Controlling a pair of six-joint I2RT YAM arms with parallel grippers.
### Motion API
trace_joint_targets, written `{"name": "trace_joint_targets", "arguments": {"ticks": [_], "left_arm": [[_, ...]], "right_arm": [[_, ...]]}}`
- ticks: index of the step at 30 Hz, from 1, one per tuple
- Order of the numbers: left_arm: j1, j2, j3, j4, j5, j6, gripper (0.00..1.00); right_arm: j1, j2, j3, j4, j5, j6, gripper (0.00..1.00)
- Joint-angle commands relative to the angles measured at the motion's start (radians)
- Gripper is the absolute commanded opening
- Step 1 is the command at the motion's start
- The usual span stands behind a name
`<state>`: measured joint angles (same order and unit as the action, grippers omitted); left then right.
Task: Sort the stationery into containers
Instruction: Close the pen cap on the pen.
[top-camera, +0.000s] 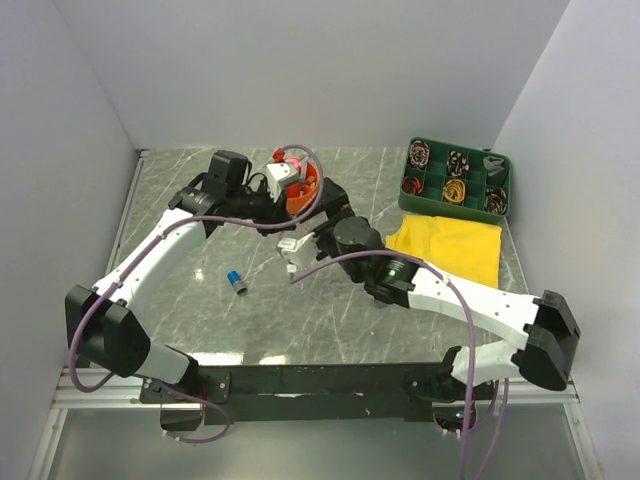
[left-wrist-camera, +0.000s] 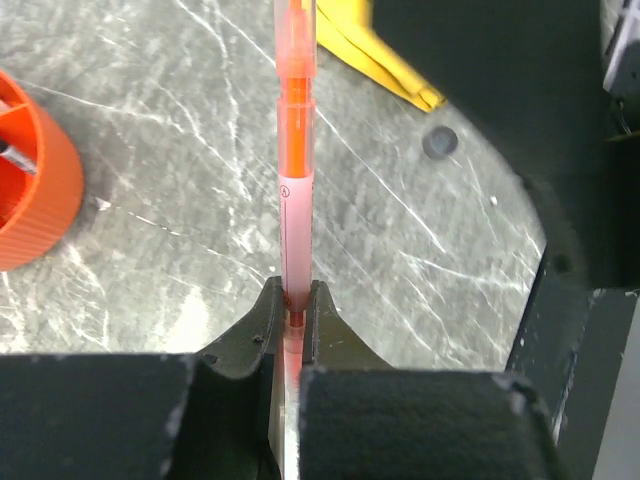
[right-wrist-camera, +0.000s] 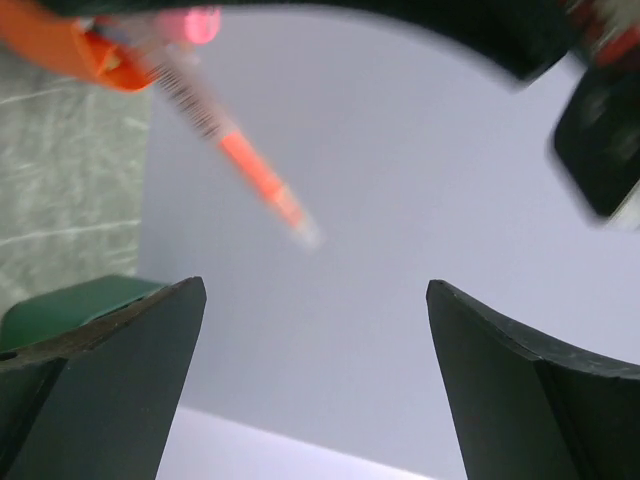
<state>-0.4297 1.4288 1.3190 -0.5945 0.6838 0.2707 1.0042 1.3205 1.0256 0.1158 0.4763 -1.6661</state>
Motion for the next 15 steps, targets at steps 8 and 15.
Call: {"name": "trace_joint_targets", "arguments": {"ticks": [8, 15], "left_arm": [[0.037, -0.025, 0.089, 0.076, -0.021, -0.085, 0.01], [0.049, -0.116, 0.034, 0.191, 0.045, -0.099, 0.01]], "right_arm": [[-0.13, -0.175, 0.207, -0.379, -0.105, 0.777, 1.0], [-0.591, 0.019, 0.663, -0.546, -1.084, 1.702, 0.88]]}}
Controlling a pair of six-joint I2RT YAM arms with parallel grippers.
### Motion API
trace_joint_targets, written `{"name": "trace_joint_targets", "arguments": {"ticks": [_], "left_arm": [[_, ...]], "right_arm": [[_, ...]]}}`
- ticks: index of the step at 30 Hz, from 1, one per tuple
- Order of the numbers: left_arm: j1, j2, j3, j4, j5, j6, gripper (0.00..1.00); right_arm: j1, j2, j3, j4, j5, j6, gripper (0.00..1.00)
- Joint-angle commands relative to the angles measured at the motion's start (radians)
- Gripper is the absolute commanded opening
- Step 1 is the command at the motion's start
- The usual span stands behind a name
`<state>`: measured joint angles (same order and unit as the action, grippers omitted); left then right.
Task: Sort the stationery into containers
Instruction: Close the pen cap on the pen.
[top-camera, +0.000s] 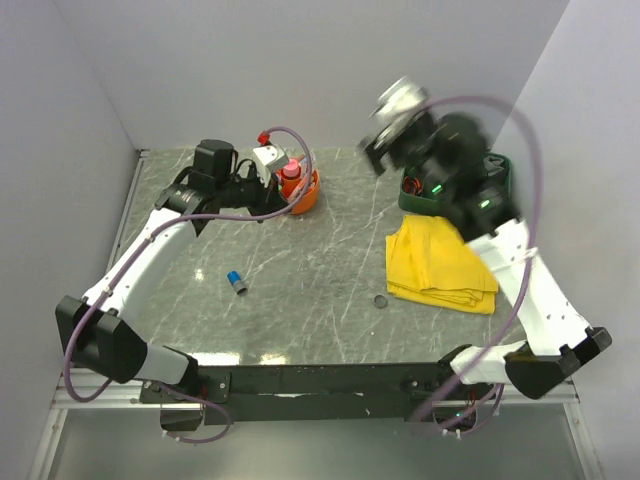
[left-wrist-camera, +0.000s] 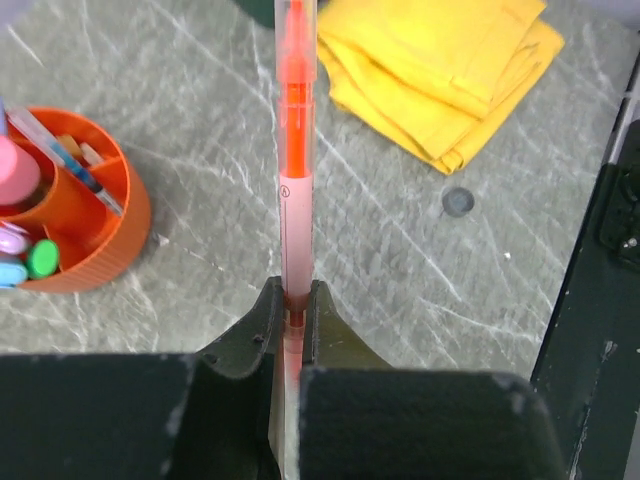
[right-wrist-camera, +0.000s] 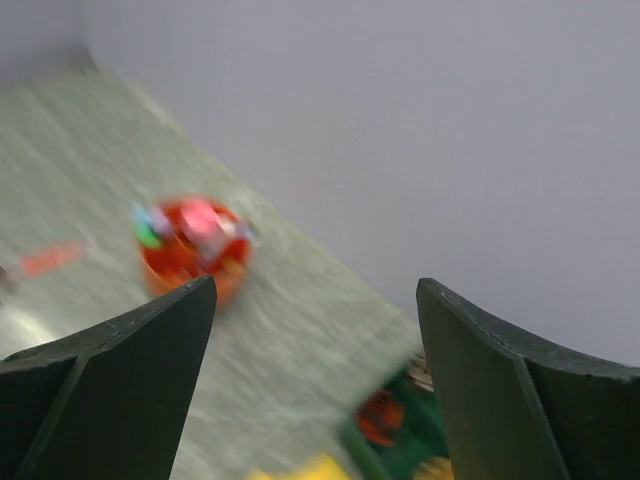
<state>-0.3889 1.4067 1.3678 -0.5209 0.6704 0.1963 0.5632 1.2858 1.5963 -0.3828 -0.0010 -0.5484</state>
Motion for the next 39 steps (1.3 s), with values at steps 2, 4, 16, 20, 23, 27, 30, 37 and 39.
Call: {"name": "trace_joint_targets", "arguments": {"ticks": [2, 4, 16, 20, 23, 27, 30, 37, 39], "left_arm": [[0.027, -0.115, -0.018, 0.148, 0.142, -0.043, 0.01], [0.038, -0.109, -0.006, 0.171, 0.251, -0.066, 0.01], [0.17, 0.101, 0.007, 0.657, 0.643, -0.799, 0.01], [0.17, 0.106, -0.009, 0.656, 0.63, -0.81, 0.01], [0.168, 0.098, -0.007, 0.634, 0.63, -0.793, 0.01], [0.17, 0.086, -0.021, 0.662, 0.632, -0.817, 0.01], [0.17, 0.083, -0.024, 0.685, 0.637, -0.842, 0.01], [0.156, 0.086, -0.024, 0.677, 0.64, -0.841, 0.01], [0.15, 0.087, -0.026, 0.69, 0.641, -0.85, 0.01]], "right_arm": [[-0.167, 0.069, 0.047, 0.084, -0.777, 0.672, 0.86], [-0.169, 0.075, -0.005, 0.183, -0.868, 0.726, 0.85], [-0.198, 0.191, -0.164, 0.872, -1.047, 1.162, 0.77], [-0.197, 0.216, -0.128, 0.904, -1.033, 1.197, 0.76], [-0.198, 0.231, -0.116, 0.878, -1.002, 1.186, 0.76], [-0.195, 0.256, -0.105, 0.866, -0.956, 1.21, 0.76], [-0.186, 0.293, -0.076, 0.828, -0.926, 1.191, 0.76], [-0.164, 0.354, 0.013, 0.789, -0.912, 1.182, 0.73], [-0.158, 0.369, 0.03, 0.783, -0.915, 1.18, 0.72]]}}
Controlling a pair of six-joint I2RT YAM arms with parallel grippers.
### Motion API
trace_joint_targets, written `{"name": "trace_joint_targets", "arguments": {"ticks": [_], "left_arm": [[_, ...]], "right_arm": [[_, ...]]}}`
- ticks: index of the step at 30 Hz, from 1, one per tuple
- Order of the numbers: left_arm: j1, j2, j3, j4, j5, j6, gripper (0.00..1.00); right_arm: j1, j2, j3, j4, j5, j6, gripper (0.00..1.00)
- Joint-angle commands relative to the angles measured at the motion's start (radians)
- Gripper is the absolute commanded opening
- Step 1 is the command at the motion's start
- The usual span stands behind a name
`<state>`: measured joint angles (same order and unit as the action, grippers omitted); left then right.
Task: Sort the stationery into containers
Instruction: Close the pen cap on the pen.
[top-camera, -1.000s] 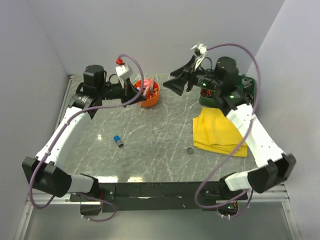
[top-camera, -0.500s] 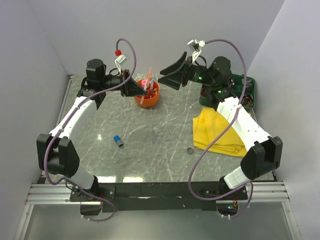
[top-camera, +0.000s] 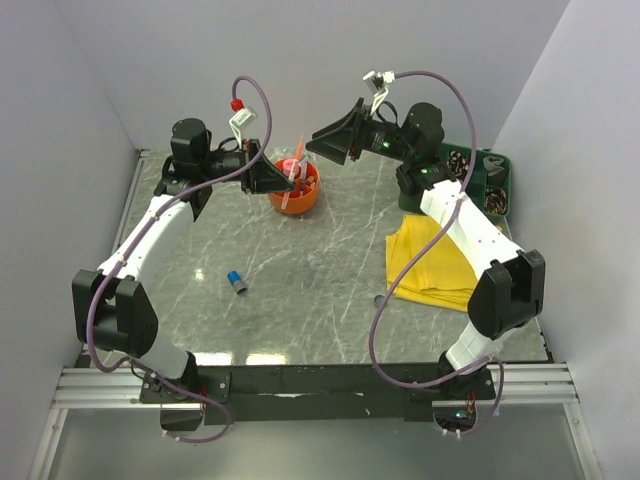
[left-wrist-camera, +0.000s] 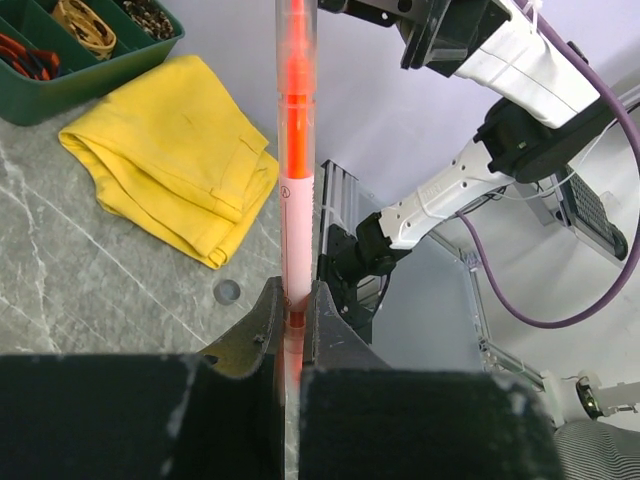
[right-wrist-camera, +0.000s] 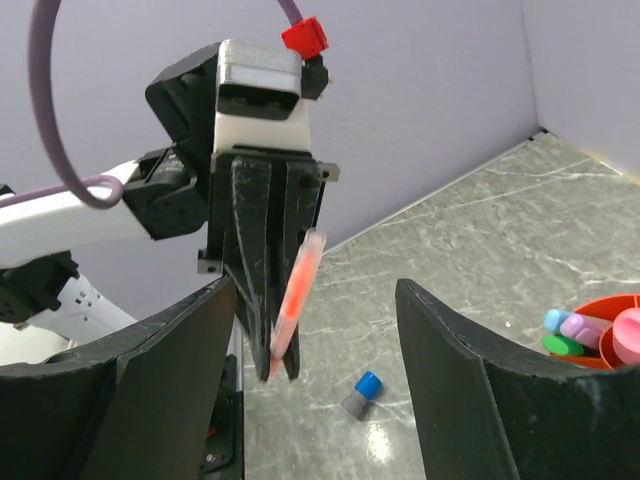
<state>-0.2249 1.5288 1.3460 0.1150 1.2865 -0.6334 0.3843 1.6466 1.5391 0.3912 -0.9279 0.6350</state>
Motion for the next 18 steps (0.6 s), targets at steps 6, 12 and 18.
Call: {"name": "trace_joint_targets", "arguments": {"ticks": [6, 12, 18], "left_arm": [[-0.016, -0.021, 0.005, 0.046, 0.024, -0.02, 0.01], [-0.016, -0.013, 0.012, 0.066, 0.022, -0.029, 0.01], [-0.016, -0.012, 0.007, 0.074, 0.027, -0.038, 0.01]], "right_arm": [[0.028, 0.038, 0.128, -0.014, 0.012, -0.006, 0.69], [0.047, 0.051, 0.153, -0.041, 0.009, -0.02, 0.59], [0.05, 0.055, 0.136, -0.046, 0.006, -0.02, 0.56]]}}
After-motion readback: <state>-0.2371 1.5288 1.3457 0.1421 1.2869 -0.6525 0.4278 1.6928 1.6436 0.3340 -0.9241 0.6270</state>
